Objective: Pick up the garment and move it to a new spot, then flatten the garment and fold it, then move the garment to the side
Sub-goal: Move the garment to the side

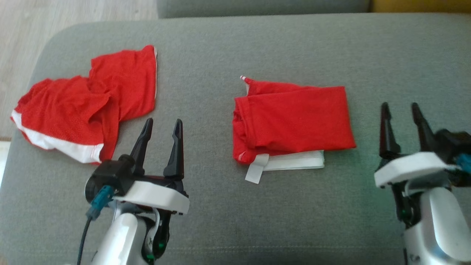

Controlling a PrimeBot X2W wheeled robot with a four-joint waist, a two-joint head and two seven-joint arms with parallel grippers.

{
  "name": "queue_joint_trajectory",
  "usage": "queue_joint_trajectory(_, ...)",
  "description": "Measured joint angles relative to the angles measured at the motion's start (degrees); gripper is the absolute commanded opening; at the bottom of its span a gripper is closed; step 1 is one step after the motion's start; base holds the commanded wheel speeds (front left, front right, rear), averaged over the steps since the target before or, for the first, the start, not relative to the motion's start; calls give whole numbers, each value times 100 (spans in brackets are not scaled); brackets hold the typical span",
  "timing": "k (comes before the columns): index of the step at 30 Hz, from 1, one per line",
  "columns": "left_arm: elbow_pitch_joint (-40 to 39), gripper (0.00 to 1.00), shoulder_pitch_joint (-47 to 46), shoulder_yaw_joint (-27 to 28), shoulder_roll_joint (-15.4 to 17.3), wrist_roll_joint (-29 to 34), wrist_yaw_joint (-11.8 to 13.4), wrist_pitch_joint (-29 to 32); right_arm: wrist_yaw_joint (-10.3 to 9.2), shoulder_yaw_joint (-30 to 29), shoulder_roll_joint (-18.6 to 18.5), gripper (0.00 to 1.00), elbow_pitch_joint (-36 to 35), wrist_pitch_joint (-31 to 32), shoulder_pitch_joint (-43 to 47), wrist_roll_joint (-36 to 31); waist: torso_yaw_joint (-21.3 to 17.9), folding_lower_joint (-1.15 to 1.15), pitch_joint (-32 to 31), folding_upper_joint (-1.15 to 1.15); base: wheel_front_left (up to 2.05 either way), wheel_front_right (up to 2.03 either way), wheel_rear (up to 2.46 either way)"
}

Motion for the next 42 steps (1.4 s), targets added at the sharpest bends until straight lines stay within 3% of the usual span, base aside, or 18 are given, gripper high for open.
queue_joint_trajectory(8,38,100,-102,-87,-11,-3,-42,0,0,132,-1,100,1005,786,-397,131,241,0,277,0,0,0,0)
queue_joint_trajectory(20,31,100,-397,-162,-23,-12,-41,-9,0,107,-5,100,1971,1367,-1218,136,456,0,675,0,0,0,0)
queue_joint_trajectory(21,24,100,-414,-158,-23,-12,-40,-9,0,182,-15,5,2005,1441,-1277,104,461,0,721,0,0,0,0)
queue_joint_trajectory(22,16,100,-437,-155,-23,-12,-40,-9,0,258,-16,0,2012,1485,-1334,30,462,0,770,0,0,0,0)
queue_joint_trajectory(25,-5,100,-561,-137,-26,-11,-41,-9,0,419,-148,0,1973,1537,-1532,-143,452,0,924,0,0,0,0)
queue_joint_trajectory(36,-8,100,-815,9,-35,-11,-103,-10,0,546,-2025,0,1528,1334,-2185,-609,267,1,1227,0,0,0,0)
queue_joint_trajectory(42,-10,100,-874,20,-37,-11,-145,-10,0,352,-2319,0,1452,1170,-2282,-605,193,1,1233,0,0,0,0)
